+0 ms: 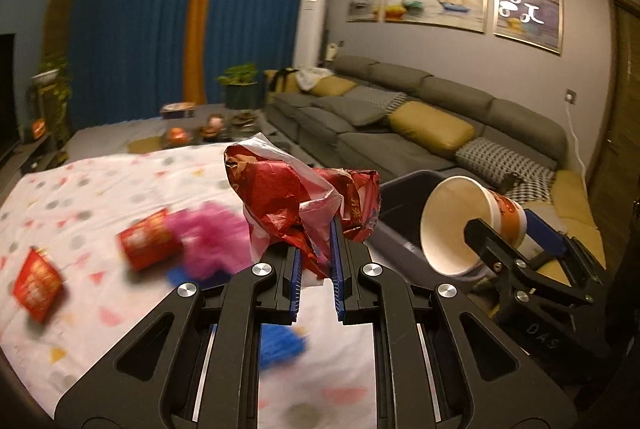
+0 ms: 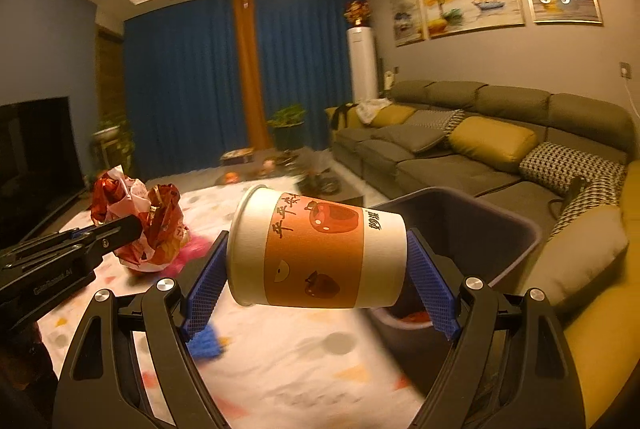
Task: Collect trash
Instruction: 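Carry the red snack bag and paper cup with both tools over the grey bin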
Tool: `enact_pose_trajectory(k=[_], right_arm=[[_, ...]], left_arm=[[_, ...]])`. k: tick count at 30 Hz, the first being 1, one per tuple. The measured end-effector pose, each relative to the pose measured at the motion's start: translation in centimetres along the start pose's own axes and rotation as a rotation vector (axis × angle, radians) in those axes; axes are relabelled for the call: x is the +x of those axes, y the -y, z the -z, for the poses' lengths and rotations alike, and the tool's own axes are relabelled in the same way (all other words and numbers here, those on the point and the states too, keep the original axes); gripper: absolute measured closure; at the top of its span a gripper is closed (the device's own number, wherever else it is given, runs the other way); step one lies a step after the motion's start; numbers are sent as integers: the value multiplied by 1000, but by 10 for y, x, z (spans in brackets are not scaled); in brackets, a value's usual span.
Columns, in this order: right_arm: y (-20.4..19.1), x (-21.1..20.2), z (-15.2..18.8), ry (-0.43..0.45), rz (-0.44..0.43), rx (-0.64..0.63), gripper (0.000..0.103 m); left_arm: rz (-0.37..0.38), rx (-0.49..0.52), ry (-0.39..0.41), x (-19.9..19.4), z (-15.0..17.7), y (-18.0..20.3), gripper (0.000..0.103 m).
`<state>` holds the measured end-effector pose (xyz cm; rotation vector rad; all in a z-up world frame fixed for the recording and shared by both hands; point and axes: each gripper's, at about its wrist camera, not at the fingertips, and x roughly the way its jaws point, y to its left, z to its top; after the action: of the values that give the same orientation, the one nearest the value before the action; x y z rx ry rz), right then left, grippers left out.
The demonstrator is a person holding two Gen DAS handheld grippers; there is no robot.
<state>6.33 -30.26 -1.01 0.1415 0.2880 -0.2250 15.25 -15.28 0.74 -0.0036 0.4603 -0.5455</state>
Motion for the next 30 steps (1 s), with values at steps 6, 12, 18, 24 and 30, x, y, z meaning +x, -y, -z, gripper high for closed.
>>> enact_pose_trajectory(k=[6,12,18,24,30], right_arm=[[46,15,-2,9,63,35,21],[71,33,2,-1,86,62,21],[84,47,8,-16,94,68,21],[93,55,13,-40,91,82,21],[105,63,16,-57,92,106,21]], left_arm=[[69,41,-11,41,-8,44,91],[105,65,-25,75,-9,67,91],[132,90,-34,103,-8,85,91],[158,93,-70,129,-3,92,91],[193,86,-113,149,5,94,91]])
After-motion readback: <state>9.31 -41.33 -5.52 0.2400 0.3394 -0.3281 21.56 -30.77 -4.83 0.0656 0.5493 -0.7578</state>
